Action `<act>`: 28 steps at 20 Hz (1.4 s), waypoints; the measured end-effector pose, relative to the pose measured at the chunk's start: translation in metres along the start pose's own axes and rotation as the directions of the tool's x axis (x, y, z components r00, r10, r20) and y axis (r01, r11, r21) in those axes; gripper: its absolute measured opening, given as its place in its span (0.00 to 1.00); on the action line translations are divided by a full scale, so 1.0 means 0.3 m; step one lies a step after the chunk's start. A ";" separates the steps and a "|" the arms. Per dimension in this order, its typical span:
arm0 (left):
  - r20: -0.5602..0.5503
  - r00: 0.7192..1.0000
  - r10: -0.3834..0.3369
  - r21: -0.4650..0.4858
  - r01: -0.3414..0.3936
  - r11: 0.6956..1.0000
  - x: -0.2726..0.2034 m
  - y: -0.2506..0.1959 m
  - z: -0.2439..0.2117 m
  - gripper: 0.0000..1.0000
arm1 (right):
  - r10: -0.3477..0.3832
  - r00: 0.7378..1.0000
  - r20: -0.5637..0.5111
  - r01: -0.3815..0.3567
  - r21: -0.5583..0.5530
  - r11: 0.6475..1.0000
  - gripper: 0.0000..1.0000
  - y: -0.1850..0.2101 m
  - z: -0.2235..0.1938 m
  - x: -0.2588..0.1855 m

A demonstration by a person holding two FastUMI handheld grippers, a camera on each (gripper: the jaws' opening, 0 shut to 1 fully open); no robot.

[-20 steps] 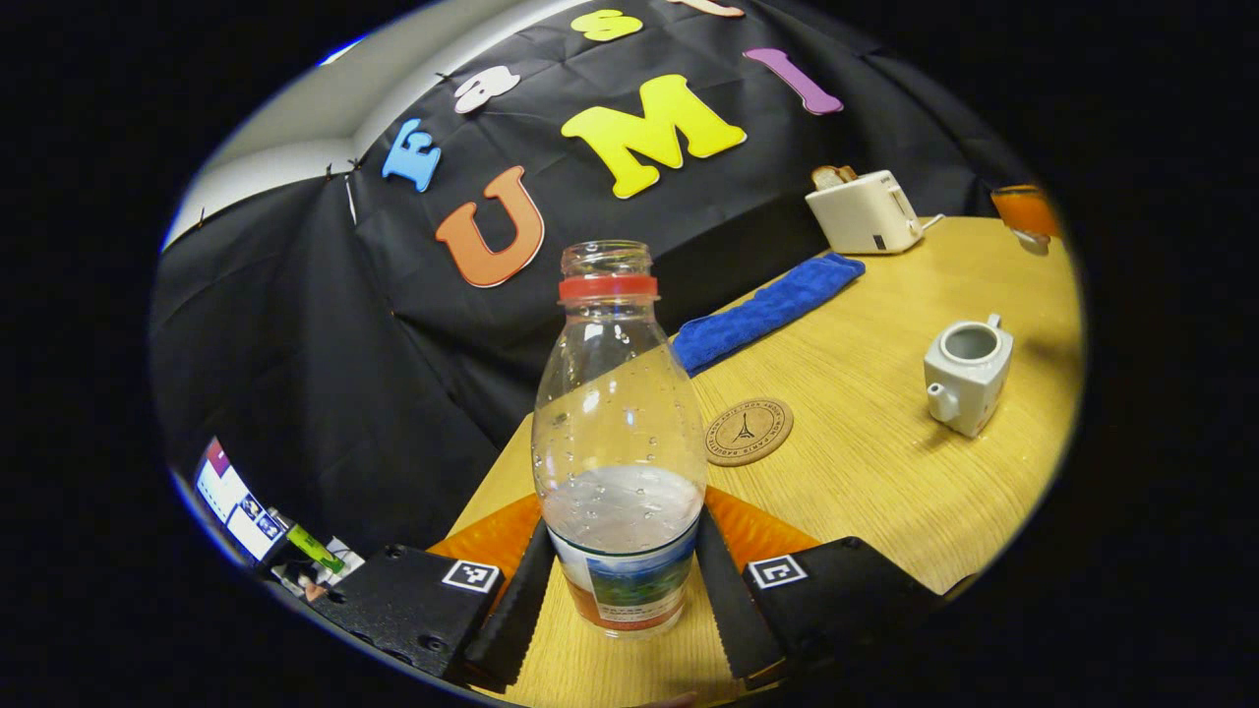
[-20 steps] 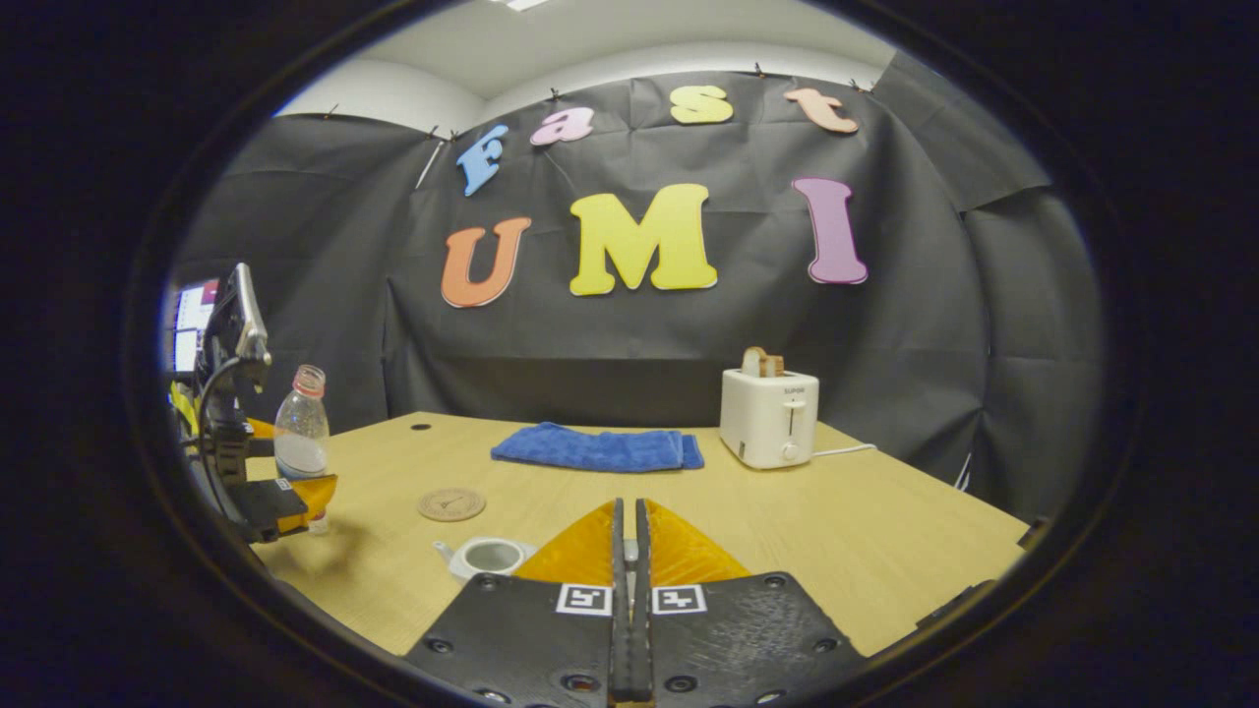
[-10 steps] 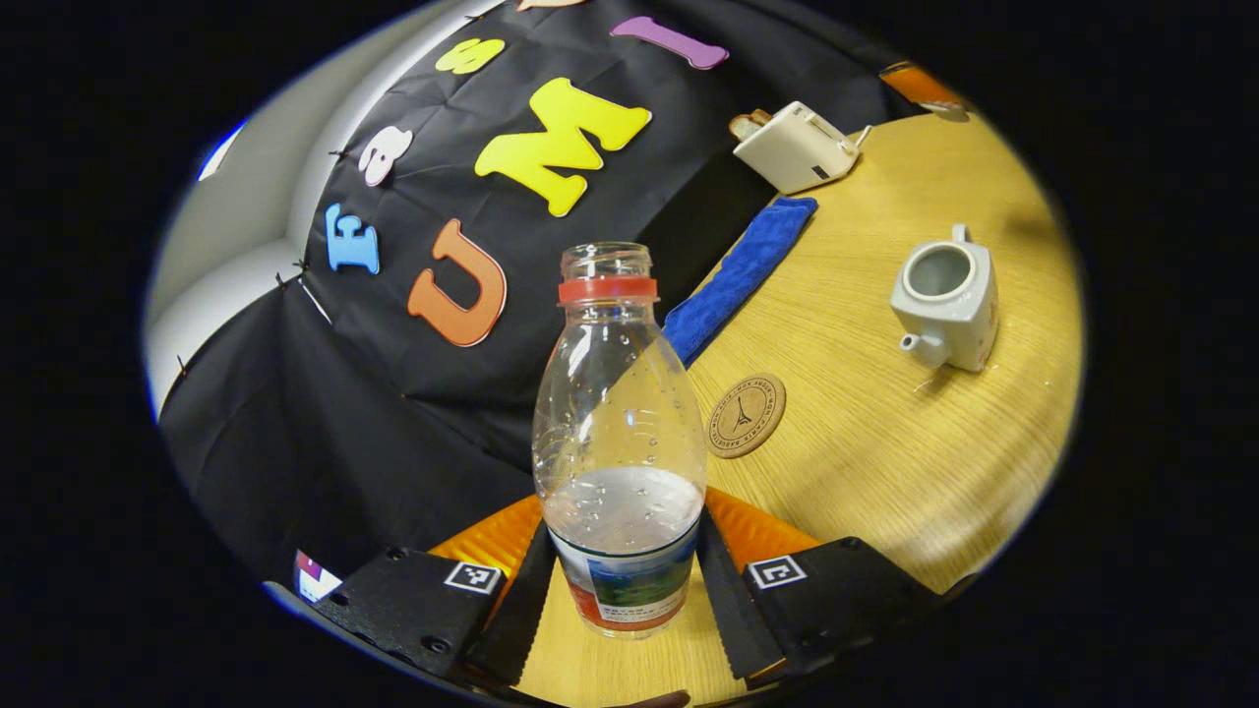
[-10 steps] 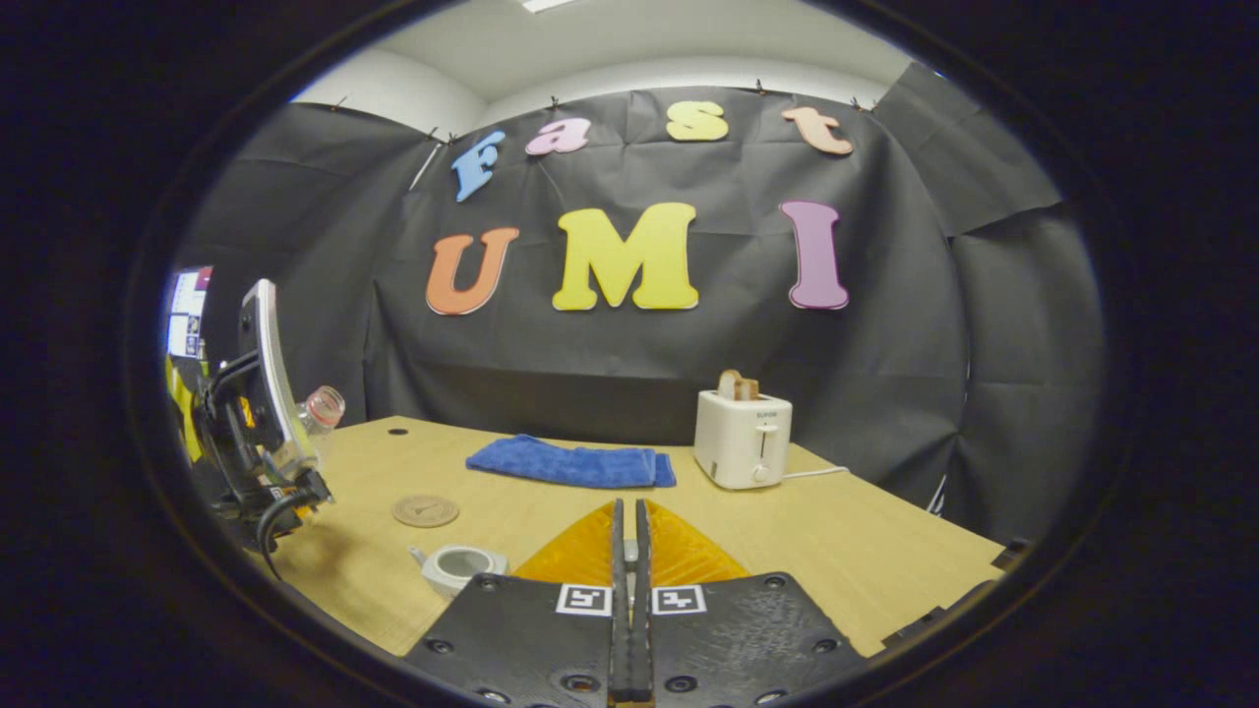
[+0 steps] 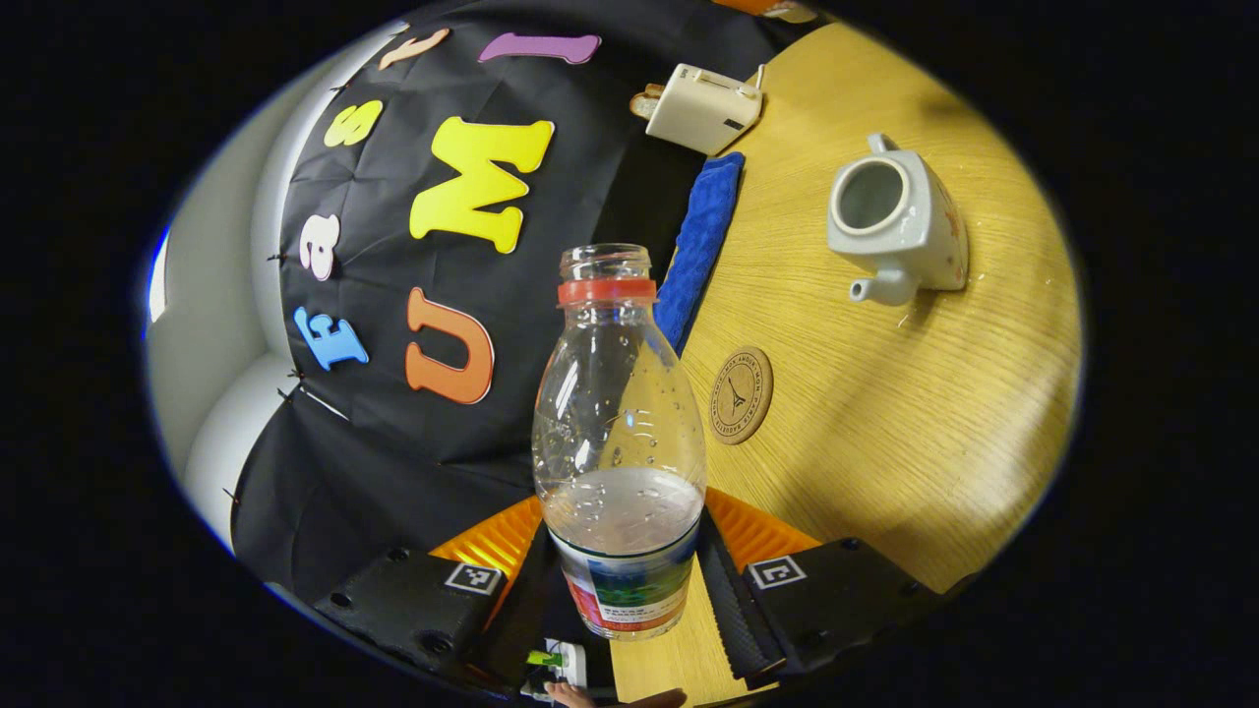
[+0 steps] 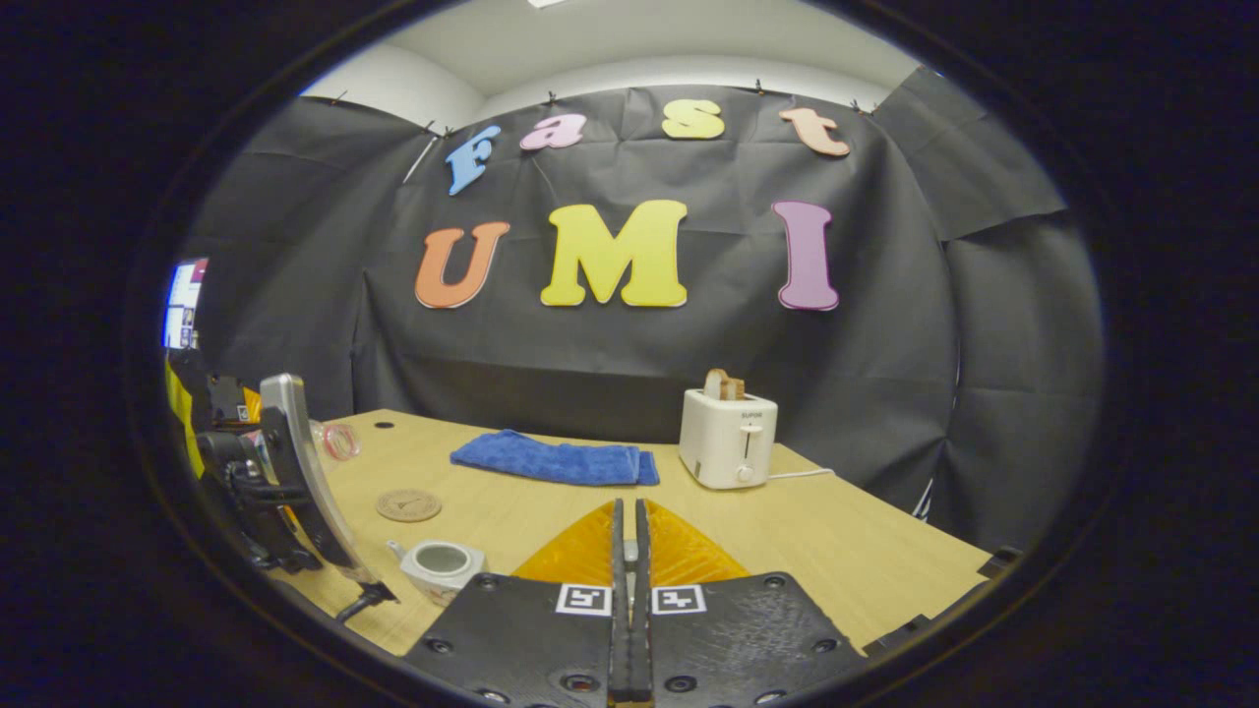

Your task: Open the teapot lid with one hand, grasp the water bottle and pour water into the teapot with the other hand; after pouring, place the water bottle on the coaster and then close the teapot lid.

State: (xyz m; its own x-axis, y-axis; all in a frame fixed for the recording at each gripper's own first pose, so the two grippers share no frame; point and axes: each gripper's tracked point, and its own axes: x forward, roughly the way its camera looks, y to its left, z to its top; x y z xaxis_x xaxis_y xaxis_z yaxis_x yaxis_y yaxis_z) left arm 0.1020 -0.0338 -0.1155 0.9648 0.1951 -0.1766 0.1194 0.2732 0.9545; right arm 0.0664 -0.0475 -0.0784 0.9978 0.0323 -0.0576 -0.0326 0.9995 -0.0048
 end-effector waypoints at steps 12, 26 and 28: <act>0.009 1.000 -0.003 0.391 -0.001 0.921 -0.059 -0.046 0.110 0.76 | -0.025 1.000 0.015 0.025 0.020 0.999 0.00 -0.072 0.029 0.004; 0.002 0.999 0.051 0.632 -0.041 0.774 -0.072 0.048 0.186 0.75 | -0.046 0.998 0.038 0.043 0.066 0.997 0.00 -0.141 0.080 -0.016; 0.002 0.998 0.067 0.662 -0.052 0.748 -0.074 0.071 0.193 0.75 | -0.046 0.998 0.040 0.043 0.068 0.997 0.00 -0.149 0.079 -0.018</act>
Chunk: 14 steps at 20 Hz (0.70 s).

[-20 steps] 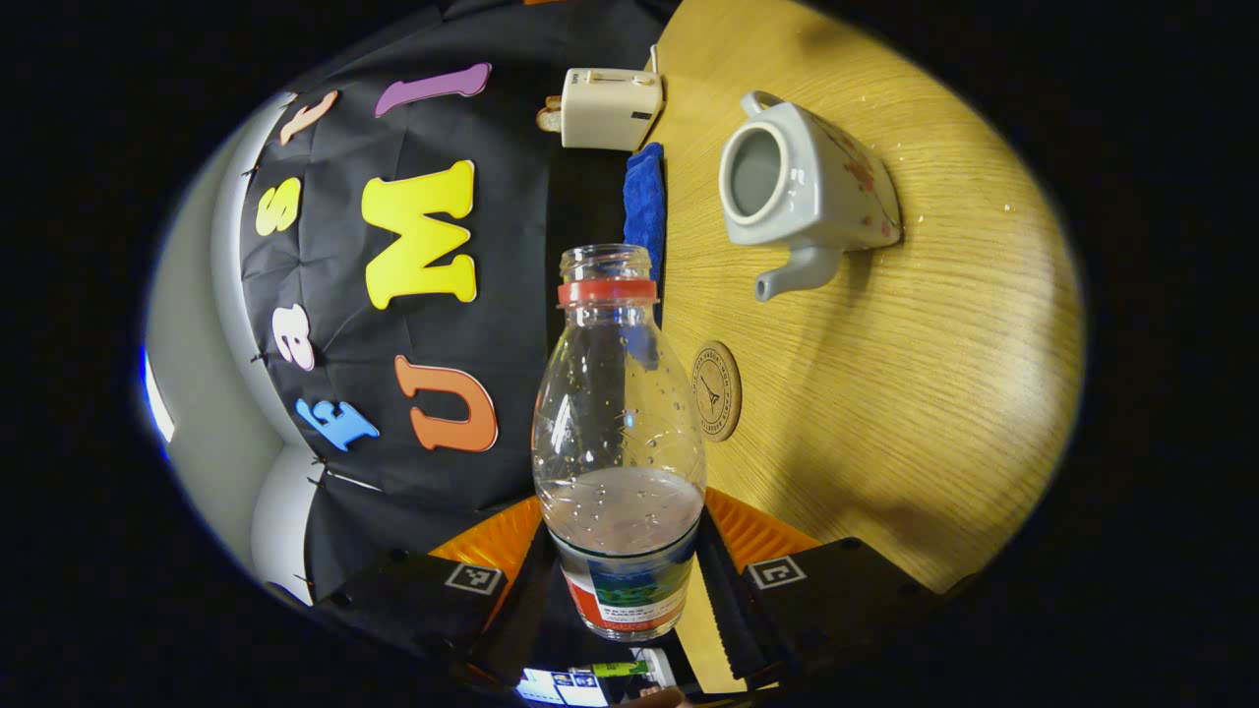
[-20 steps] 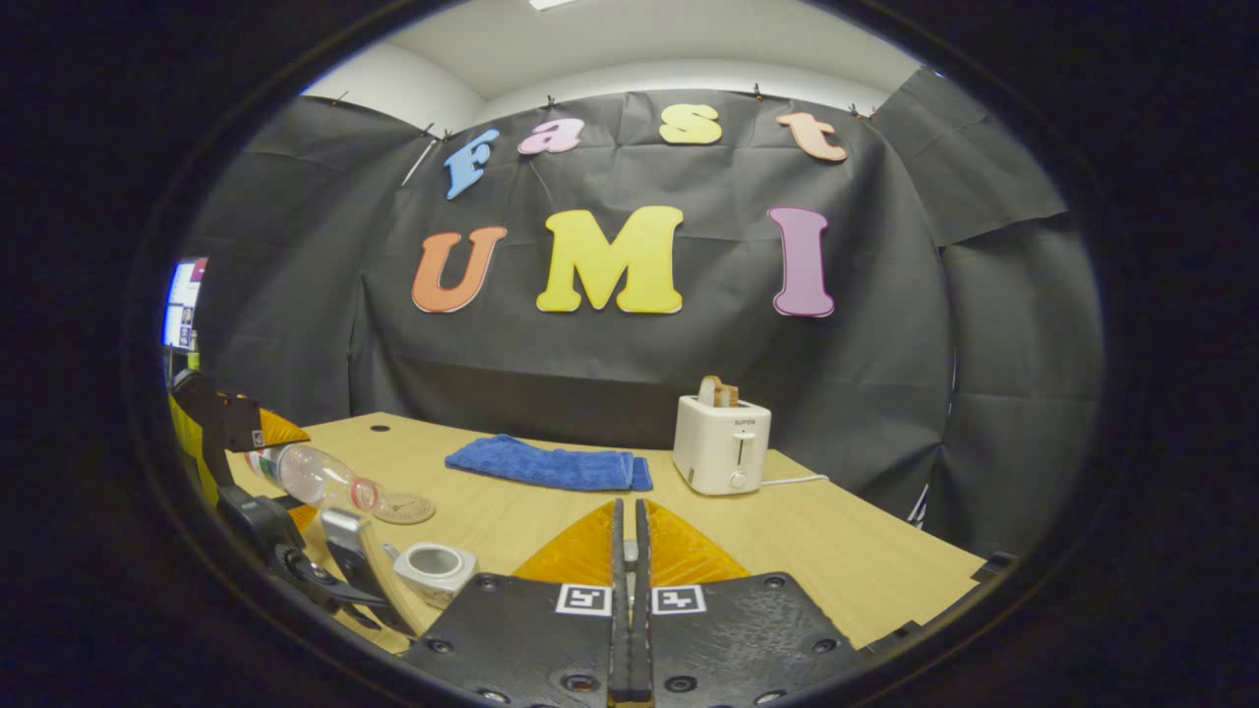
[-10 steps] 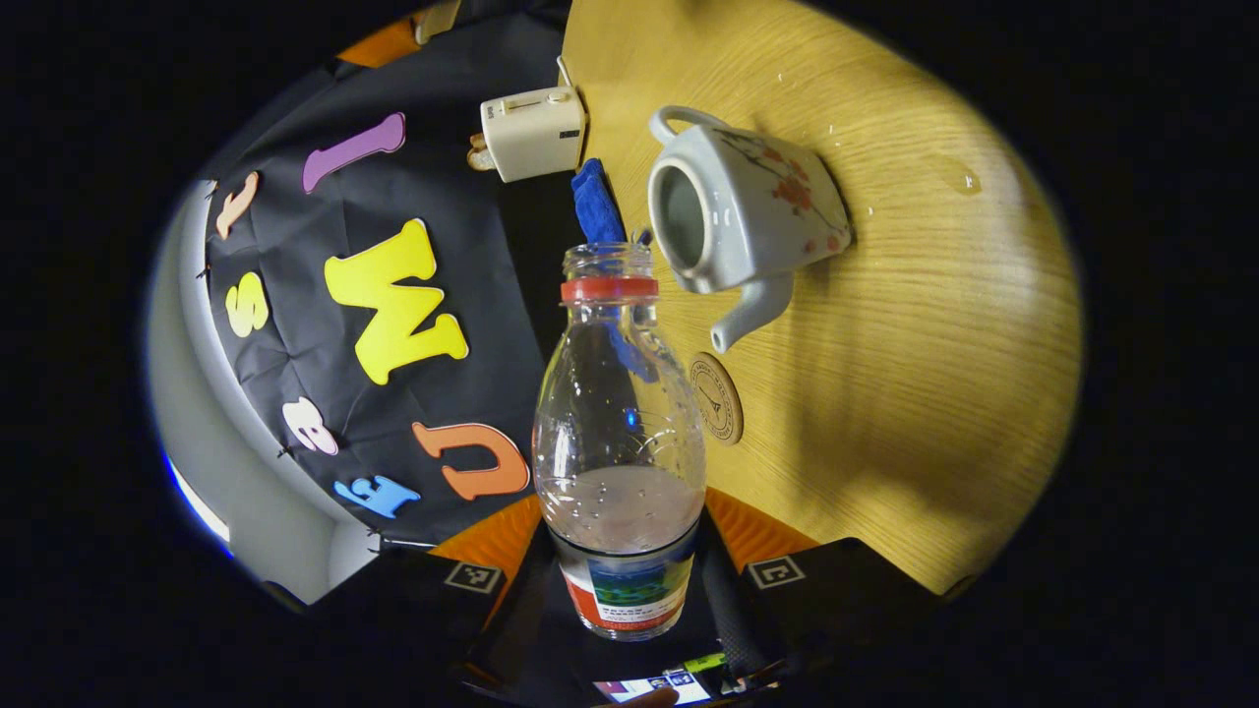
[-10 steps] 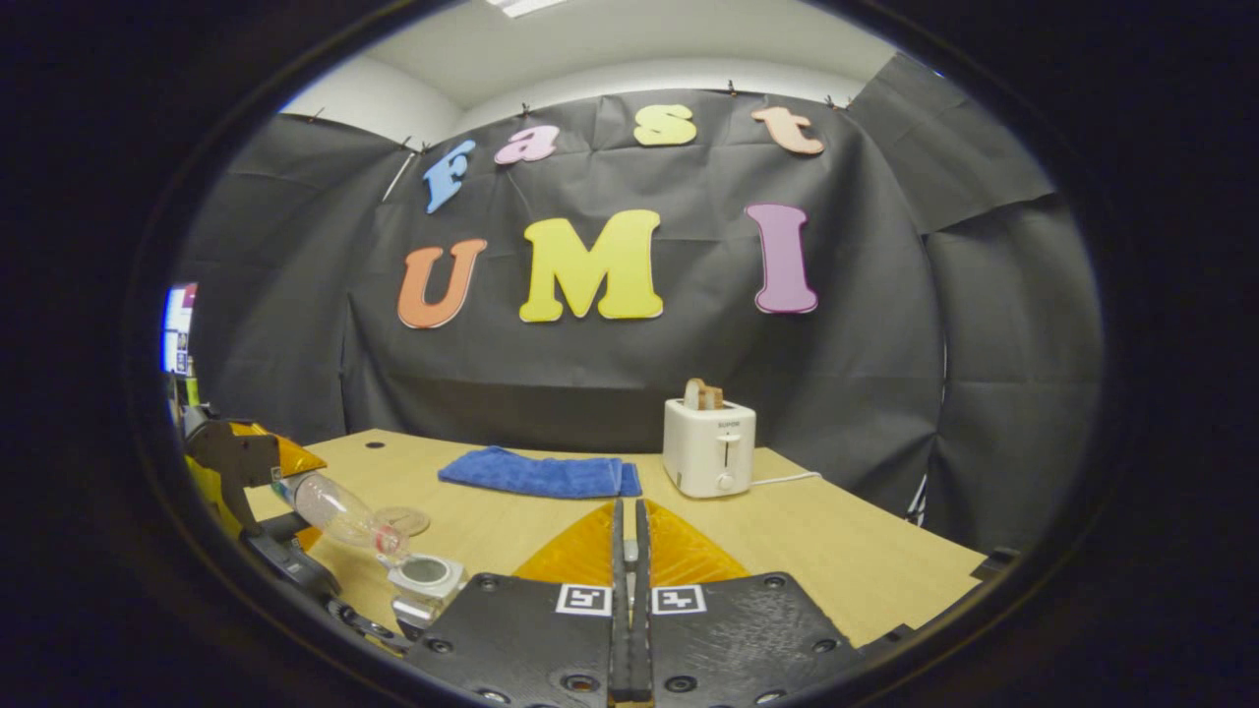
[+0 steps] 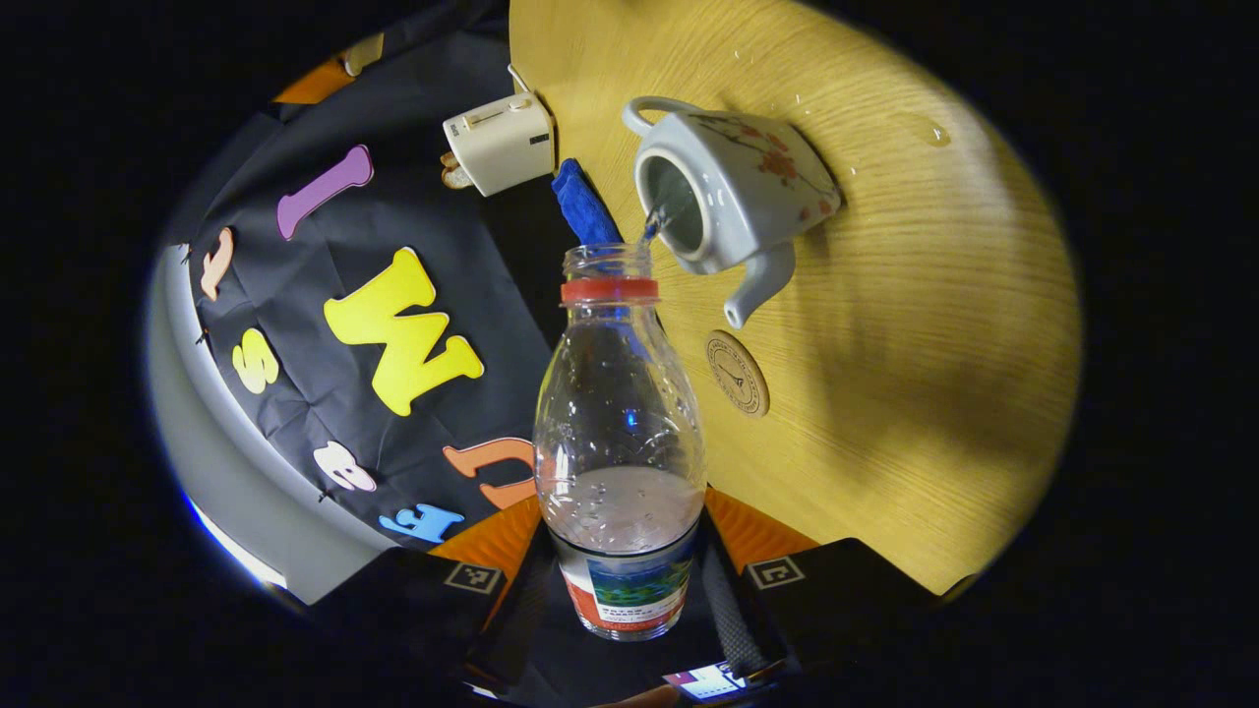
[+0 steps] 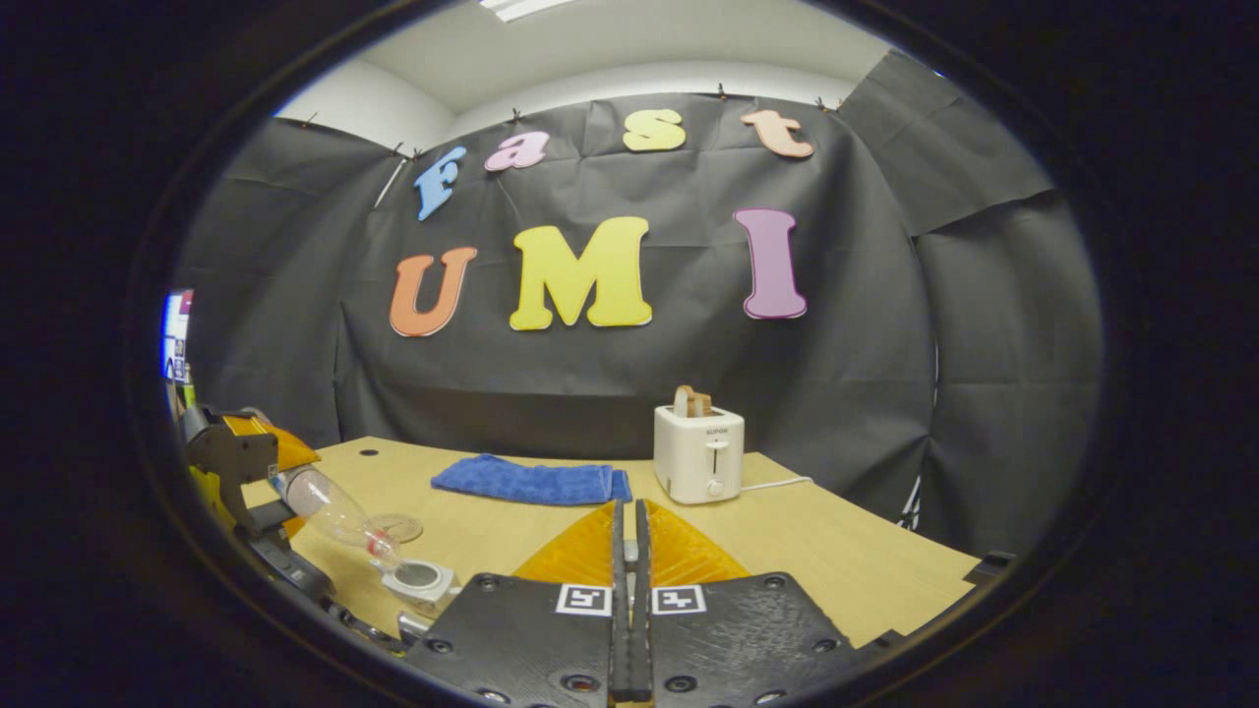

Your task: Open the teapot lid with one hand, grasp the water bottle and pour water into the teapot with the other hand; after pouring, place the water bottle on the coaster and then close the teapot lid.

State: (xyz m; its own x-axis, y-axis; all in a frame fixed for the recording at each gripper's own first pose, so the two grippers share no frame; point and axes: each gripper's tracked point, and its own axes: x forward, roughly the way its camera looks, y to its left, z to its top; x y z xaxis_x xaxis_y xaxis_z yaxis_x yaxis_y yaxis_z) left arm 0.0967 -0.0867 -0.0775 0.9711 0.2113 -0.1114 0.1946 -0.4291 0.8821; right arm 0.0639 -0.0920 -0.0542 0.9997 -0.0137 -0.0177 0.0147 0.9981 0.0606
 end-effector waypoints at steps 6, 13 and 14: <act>-0.017 1.000 0.006 0.108 -0.005 0.994 -0.010 0.041 -0.012 0.76 | -0.011 1.000 0.002 0.011 -0.004 1.000 0.00 -0.013 0.007 0.002; -0.039 0.999 0.001 0.148 0.005 0.989 -0.007 0.061 -0.025 0.76 | -0.016 1.000 0.001 0.016 0.000 1.000 0.00 -0.028 0.005 0.007; -0.036 0.999 0.003 0.153 0.003 0.988 -0.008 0.061 -0.020 0.76 | -0.017 1.000 0.001 0.017 0.002 1.000 0.00 -0.029 0.008 0.008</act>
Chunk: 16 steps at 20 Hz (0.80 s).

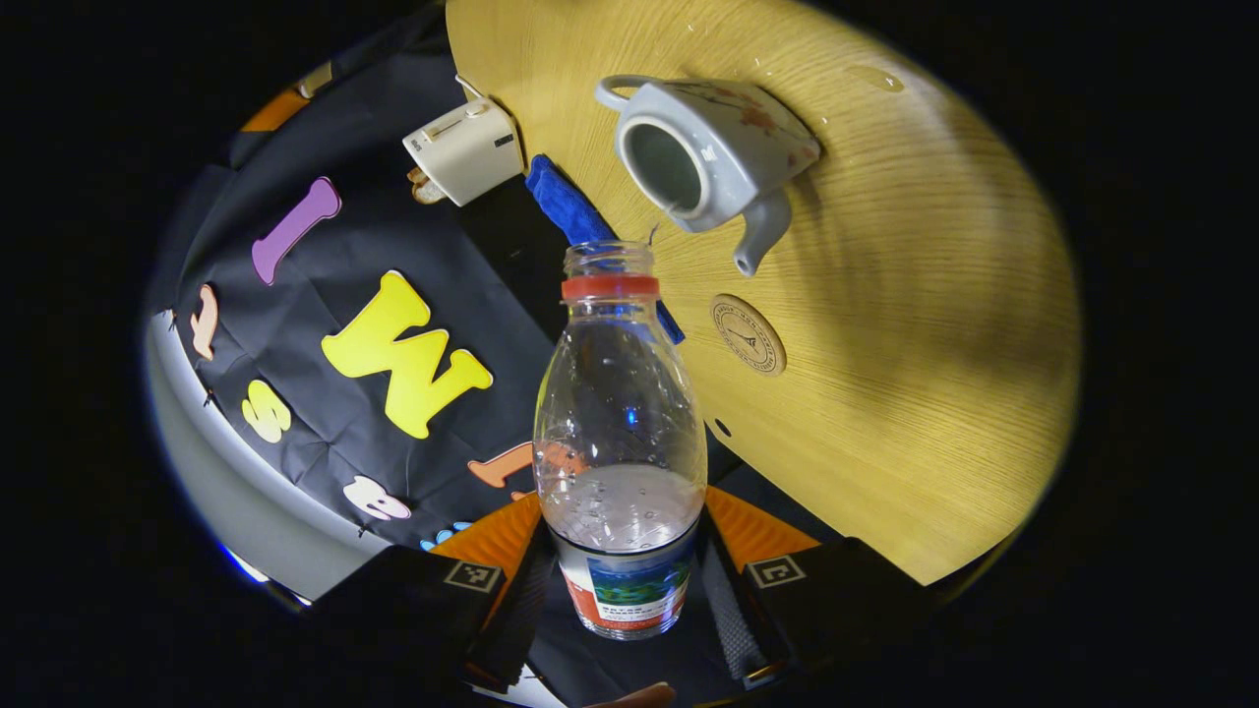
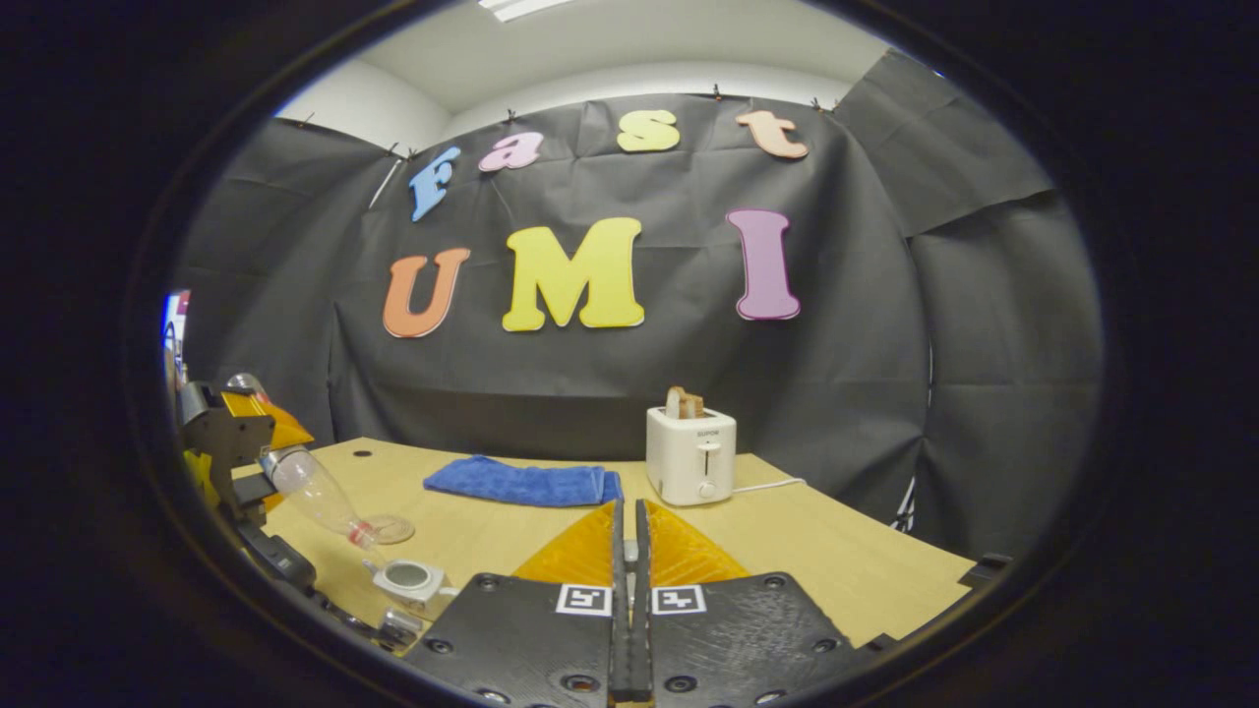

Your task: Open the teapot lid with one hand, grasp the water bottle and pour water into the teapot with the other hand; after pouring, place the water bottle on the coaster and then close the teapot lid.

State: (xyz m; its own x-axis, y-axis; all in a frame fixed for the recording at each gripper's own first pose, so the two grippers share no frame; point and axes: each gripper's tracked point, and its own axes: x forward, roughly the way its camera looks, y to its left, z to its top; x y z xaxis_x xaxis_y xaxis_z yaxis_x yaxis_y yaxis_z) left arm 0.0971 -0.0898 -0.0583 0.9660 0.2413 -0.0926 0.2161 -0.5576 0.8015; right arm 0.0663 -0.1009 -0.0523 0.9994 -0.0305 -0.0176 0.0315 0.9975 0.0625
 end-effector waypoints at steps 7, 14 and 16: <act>0.020 1.000 0.013 0.024 -0.013 1.000 -0.005 0.022 0.039 0.76 | -0.005 1.000 -0.008 0.005 0.001 1.000 0.00 -0.010 -0.009 0.008; 0.023 1.000 0.007 0.044 -0.008 0.999 -0.011 0.025 0.059 0.76 | -0.011 1.000 -0.014 0.011 0.013 1.000 0.00 -0.032 -0.010 0.016; 0.033 0.999 0.008 0.039 -0.009 0.999 -0.010 0.029 0.067 0.76 | -0.013 1.000 -0.015 0.014 0.014 1.000 0.00 -0.040 -0.011 0.017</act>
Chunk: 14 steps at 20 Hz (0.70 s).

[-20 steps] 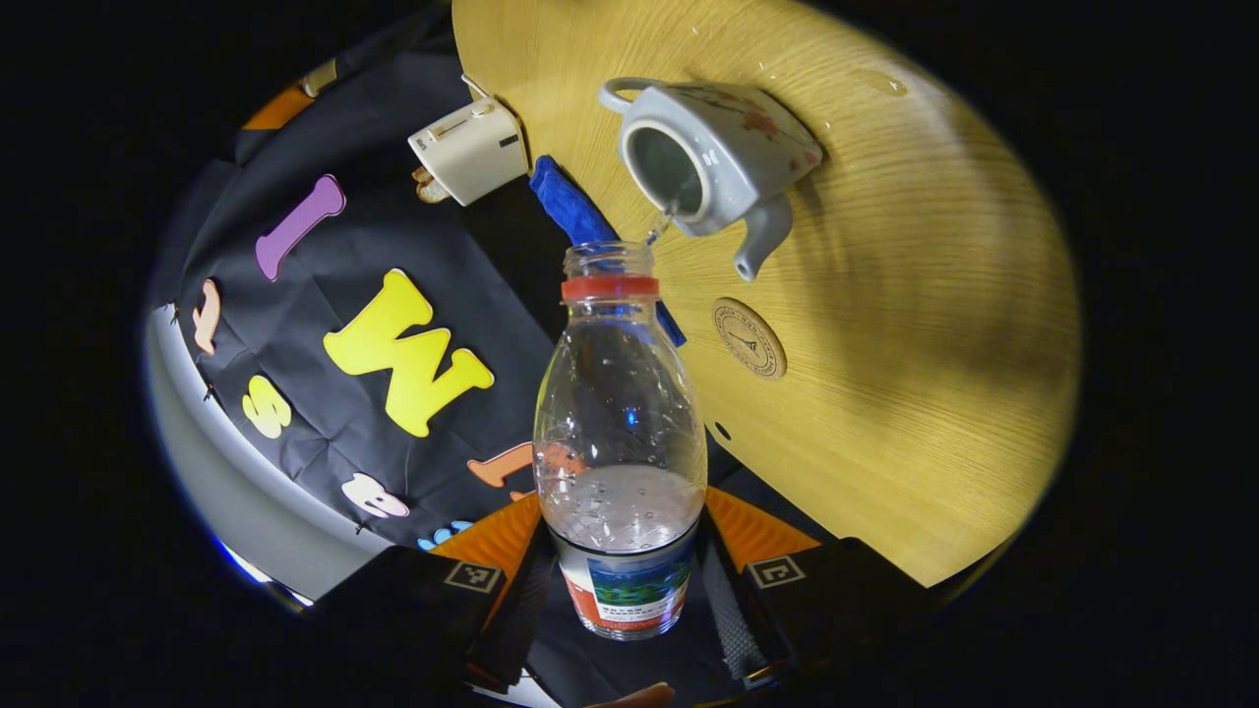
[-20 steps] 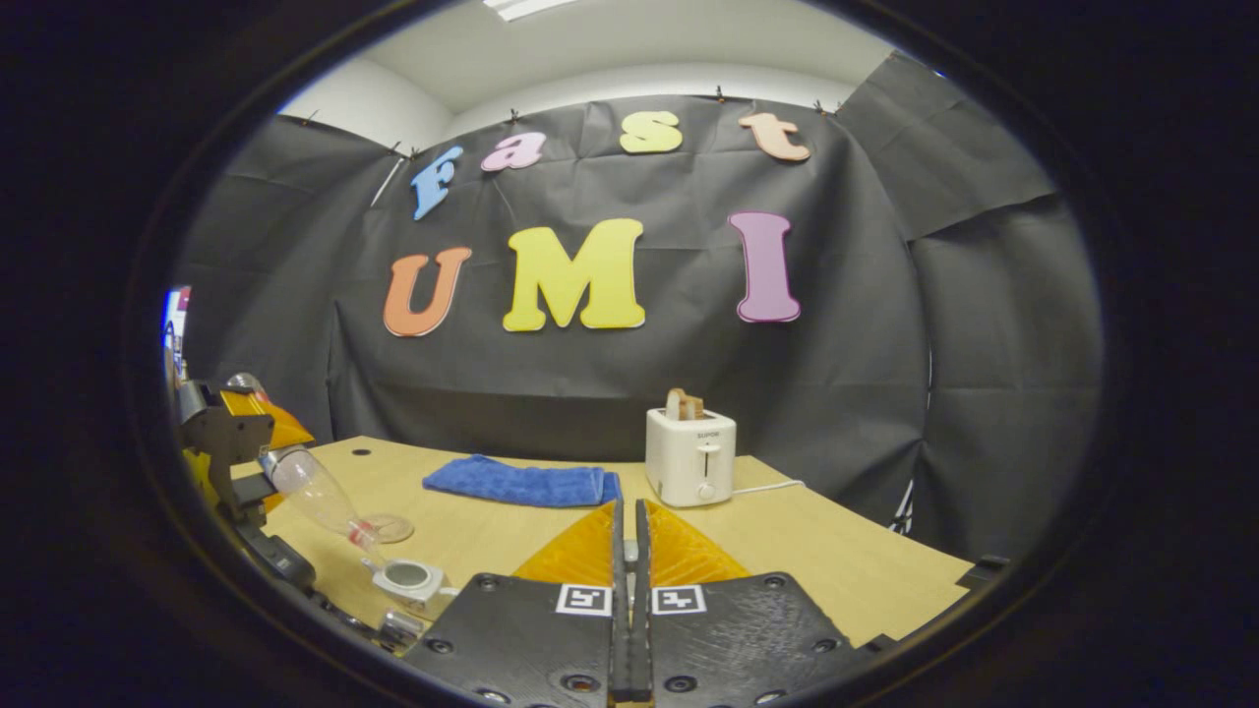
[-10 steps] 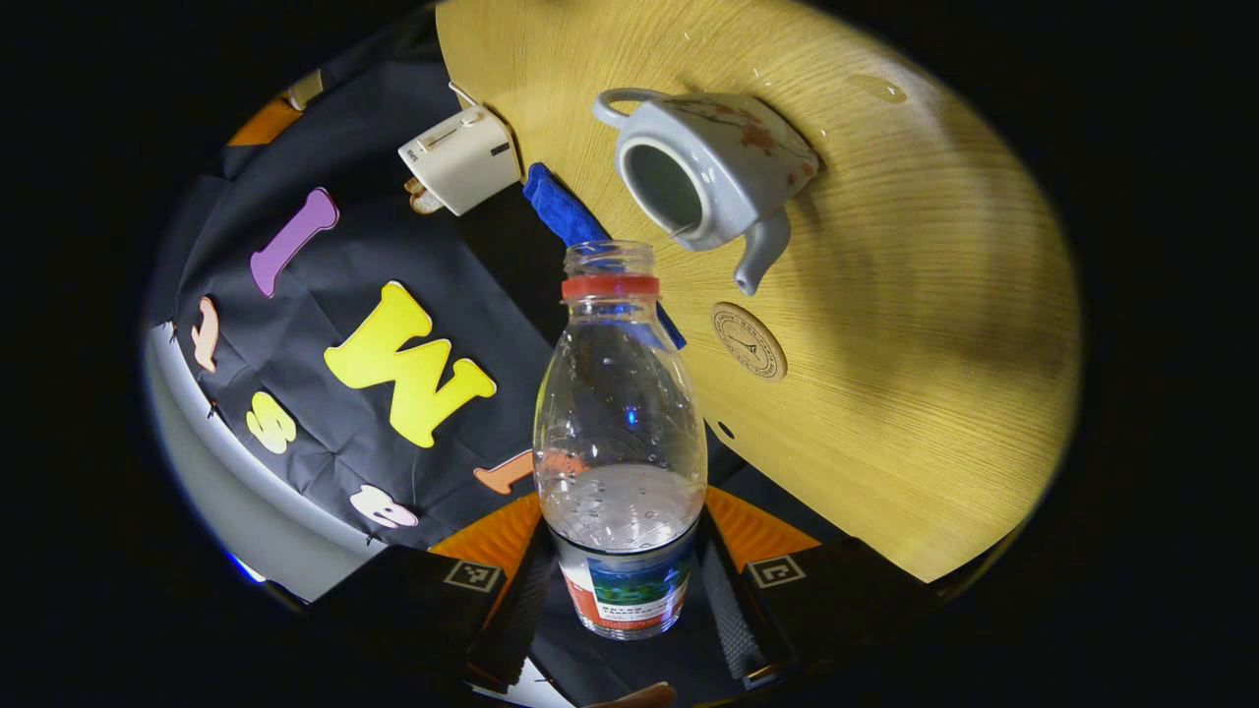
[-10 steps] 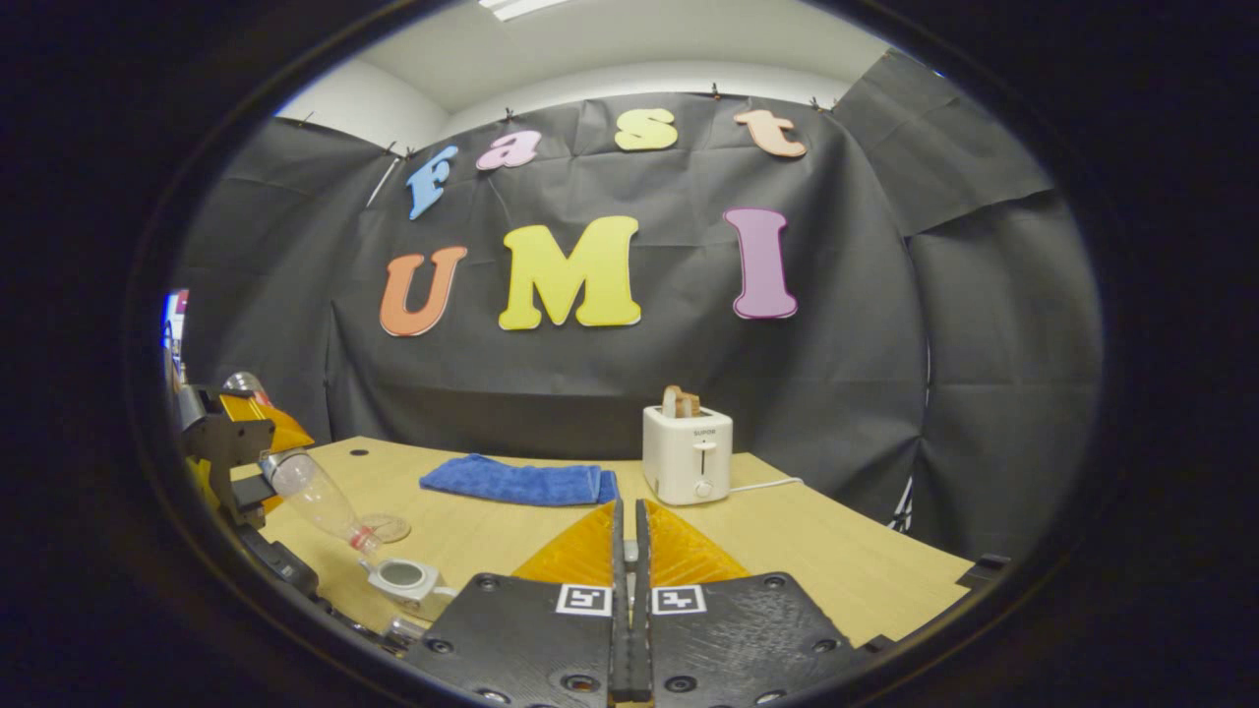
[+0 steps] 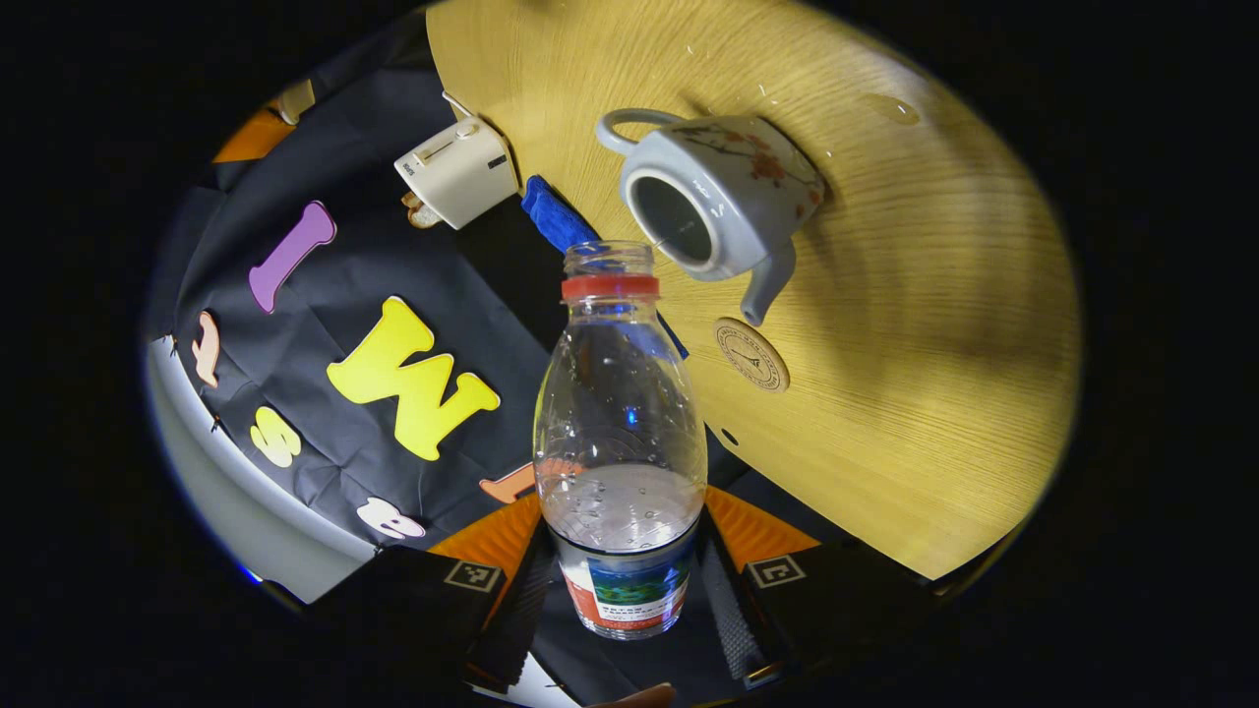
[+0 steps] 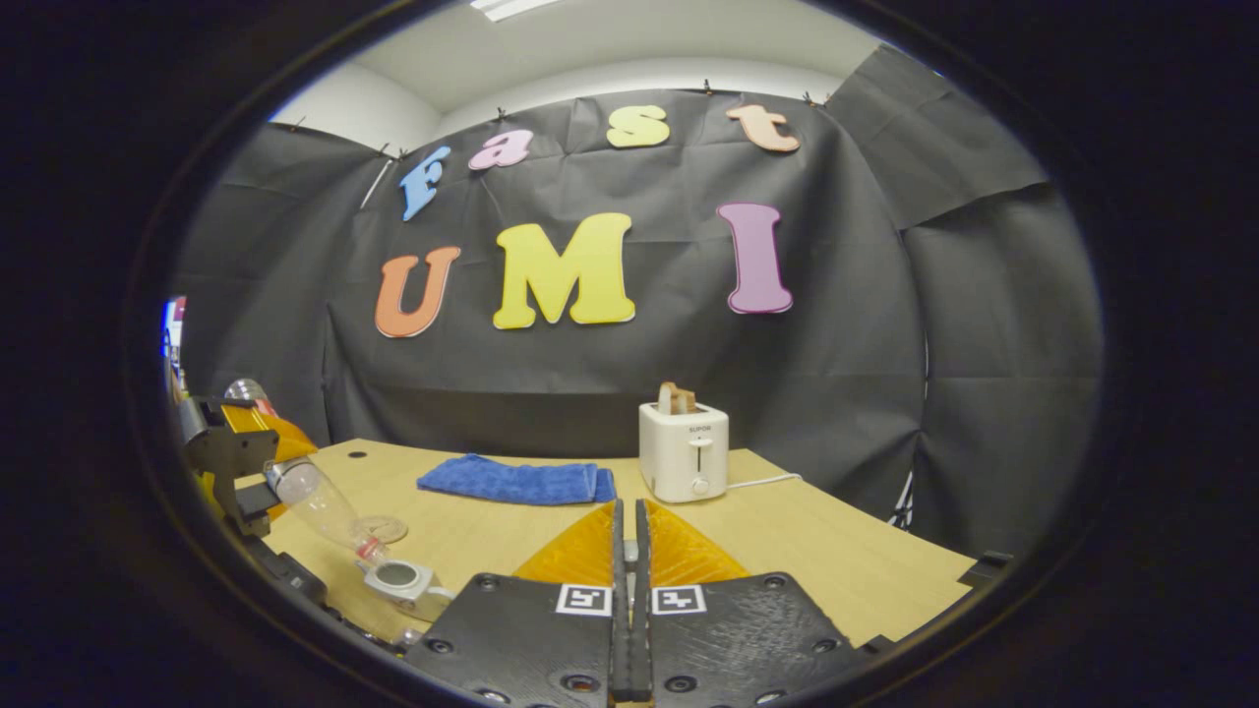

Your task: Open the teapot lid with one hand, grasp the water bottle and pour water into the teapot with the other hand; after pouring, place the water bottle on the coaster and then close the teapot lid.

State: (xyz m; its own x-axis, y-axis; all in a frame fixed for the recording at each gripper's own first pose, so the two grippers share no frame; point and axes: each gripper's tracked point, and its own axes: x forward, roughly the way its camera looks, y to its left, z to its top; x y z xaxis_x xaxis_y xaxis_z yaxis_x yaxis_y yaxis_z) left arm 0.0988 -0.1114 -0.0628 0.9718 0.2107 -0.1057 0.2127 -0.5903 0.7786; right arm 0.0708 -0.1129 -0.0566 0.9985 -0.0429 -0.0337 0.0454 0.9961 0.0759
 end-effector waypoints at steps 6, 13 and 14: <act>0.064 0.997 -0.047 -0.169 0.057 0.984 0.019 -0.043 -0.001 0.75 | -0.004 1.000 -0.018 0.005 0.043 0.999 0.00 -0.027 -0.006 0.009; 0.225 0.967 -0.120 -0.634 0.239 0.735 0.087 -0.099 0.030 0.75 | -0.006 0.999 -0.034 0.008 0.051 0.999 0.00 -0.025 -0.024 0.017; 0.244 0.962 -0.121 -0.694 0.261 0.672 0.098 -0.092 0.025 0.75 | -0.002 0.999 -0.040 0.004 0.051 0.999 0.00 -0.019 -0.029 0.017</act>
State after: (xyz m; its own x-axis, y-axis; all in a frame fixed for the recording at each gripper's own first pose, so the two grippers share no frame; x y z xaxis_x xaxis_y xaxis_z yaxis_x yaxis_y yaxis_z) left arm 0.1223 -0.0947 -0.0919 0.9342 0.0835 -0.3469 0.3255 0.1990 0.9244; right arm 0.0755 -0.1182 -0.0659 0.9965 -0.0414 -0.0733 0.0505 0.9907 0.1262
